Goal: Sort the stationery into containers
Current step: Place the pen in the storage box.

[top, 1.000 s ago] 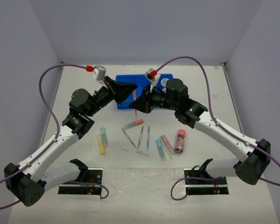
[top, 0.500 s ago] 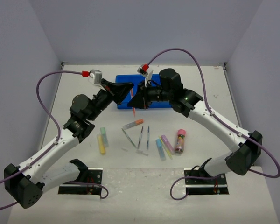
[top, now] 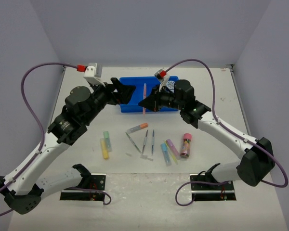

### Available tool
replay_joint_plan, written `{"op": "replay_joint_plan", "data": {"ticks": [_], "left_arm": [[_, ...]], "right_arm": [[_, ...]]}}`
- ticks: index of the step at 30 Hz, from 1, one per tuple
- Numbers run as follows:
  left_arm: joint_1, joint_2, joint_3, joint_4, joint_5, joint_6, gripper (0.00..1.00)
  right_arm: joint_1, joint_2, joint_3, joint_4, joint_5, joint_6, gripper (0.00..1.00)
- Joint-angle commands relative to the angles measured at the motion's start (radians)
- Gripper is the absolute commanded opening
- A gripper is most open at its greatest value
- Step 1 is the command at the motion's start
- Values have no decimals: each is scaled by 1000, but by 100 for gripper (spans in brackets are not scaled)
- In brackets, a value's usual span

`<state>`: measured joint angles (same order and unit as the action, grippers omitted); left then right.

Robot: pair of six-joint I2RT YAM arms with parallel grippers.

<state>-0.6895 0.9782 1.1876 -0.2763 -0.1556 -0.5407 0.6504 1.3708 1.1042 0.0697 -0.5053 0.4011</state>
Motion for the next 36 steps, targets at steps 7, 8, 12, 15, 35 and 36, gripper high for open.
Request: {"op": "replay_joint_plan", "data": {"ticks": [7,8,12,15,35,36], "left_arm": [[0,-31,80,-343,-251,10,100],[0,-36,63,-369,-251,14,100],[1,-99,-51,-391,-246,26,100],[-1,-134,-109,-392,-244,30,100],[-1,-333,-276,-417,-391,12,100],[-1,-330,-277,-416,-389,13,100]], "right_arm": [[-100,120,282,-408,420,-15,0],[-117,152,340,-480,475,-17,0],[-172,346,549,-644,589,-41,0],[-197,470,664,-672,613,-52,0],[-203,814,869,-747,574,-46,13],[-203,815,876,-749,576,-49,19]]}}
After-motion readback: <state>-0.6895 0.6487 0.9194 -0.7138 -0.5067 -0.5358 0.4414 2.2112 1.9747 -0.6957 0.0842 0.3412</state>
